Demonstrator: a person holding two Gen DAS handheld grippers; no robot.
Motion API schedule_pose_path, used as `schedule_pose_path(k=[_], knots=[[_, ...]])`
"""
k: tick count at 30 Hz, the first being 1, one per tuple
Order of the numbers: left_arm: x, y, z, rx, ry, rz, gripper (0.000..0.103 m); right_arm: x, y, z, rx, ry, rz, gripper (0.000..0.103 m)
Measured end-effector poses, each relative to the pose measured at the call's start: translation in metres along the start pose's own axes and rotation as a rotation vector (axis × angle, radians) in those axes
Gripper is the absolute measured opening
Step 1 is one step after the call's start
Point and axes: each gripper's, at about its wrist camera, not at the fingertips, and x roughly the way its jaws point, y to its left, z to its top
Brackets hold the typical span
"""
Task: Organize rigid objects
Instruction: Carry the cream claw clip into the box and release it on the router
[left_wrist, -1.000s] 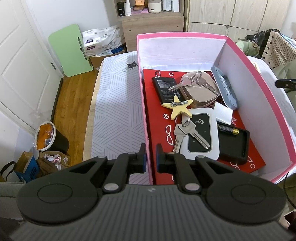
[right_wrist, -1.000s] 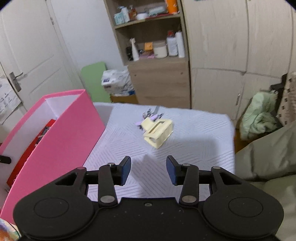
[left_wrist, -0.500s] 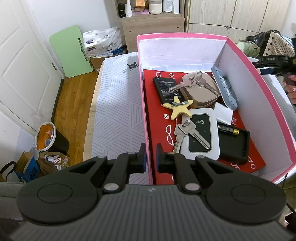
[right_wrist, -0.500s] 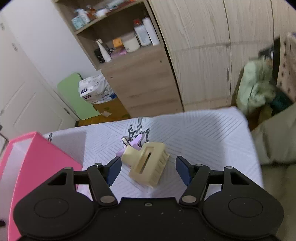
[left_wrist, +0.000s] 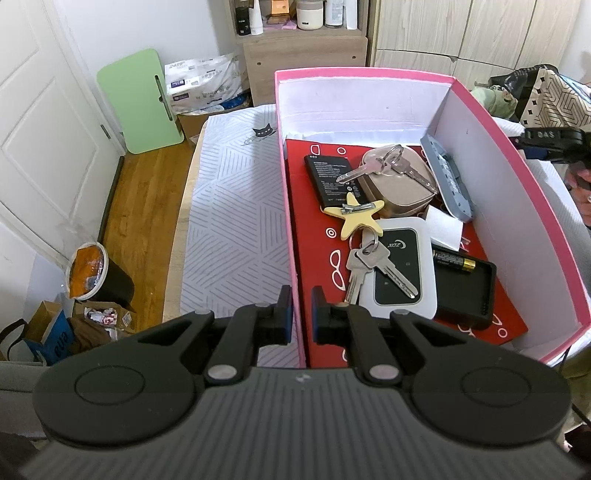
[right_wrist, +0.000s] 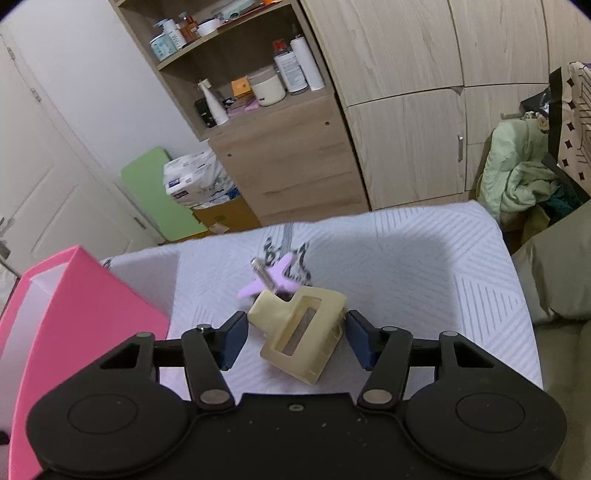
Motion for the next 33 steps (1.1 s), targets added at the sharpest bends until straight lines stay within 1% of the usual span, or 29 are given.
schedule_pose_path(k=[5, 8, 12, 16, 18, 23, 26, 28, 30, 32, 33], knots=[[0.0, 0.0, -0.001, -0.002, -0.001, 0.0, 0.007, -0.027, -0.001, -0.014, 0.005, -0.026, 0.049, 0.062], [0.0, 0.0, -0.001, 0.002, -0.002, 0.002, 0.007, -0.049, 0.007, -0.019, -0.016, -0.053, 0.076, 0.062], [0.0, 0.001, -0.001, 0.003, -0.003, 0.002, 0.007, -0.083, 0.029, -0.023, -0.081, -0.1, 0.119, 0.062], [-0.001, 0.001, -0.002, 0.002, -0.006, -0.003, 0.007, -0.114, 0.061, -0.027, -0.176, -0.145, 0.187, 0.062], [-0.001, 0.002, -0.002, -0.002, -0.008, -0.007, 0.007, -0.124, 0.078, -0.031, -0.221, -0.154, 0.226, 0.062], [-0.001, 0.003, -0.002, -0.009, -0.009, -0.016, 0.007, -0.134, 0.123, -0.049, -0.373, -0.135, 0.352, 0.061], [-0.001, 0.003, -0.002, -0.01, -0.011, -0.02, 0.007, -0.132, 0.15, -0.059, -0.476, -0.106, 0.393, 0.061], [0.0, 0.003, -0.002, -0.01, -0.012, -0.02, 0.007, -0.127, 0.167, -0.066, -0.549, -0.087, 0.398, 0.06], [0.0, 0.003, -0.002, -0.011, -0.01, -0.02, 0.007, -0.12, 0.181, -0.07, -0.611, -0.068, 0.379, 0.058], [0.0, 0.003, -0.002, -0.008, -0.01, -0.021, 0.007, -0.11, 0.191, -0.072, -0.654, -0.036, 0.353, 0.058], [0.0, 0.003, -0.002, -0.007, -0.01, -0.022, 0.007, -0.104, 0.194, -0.071, -0.666, -0.01, 0.354, 0.058]])
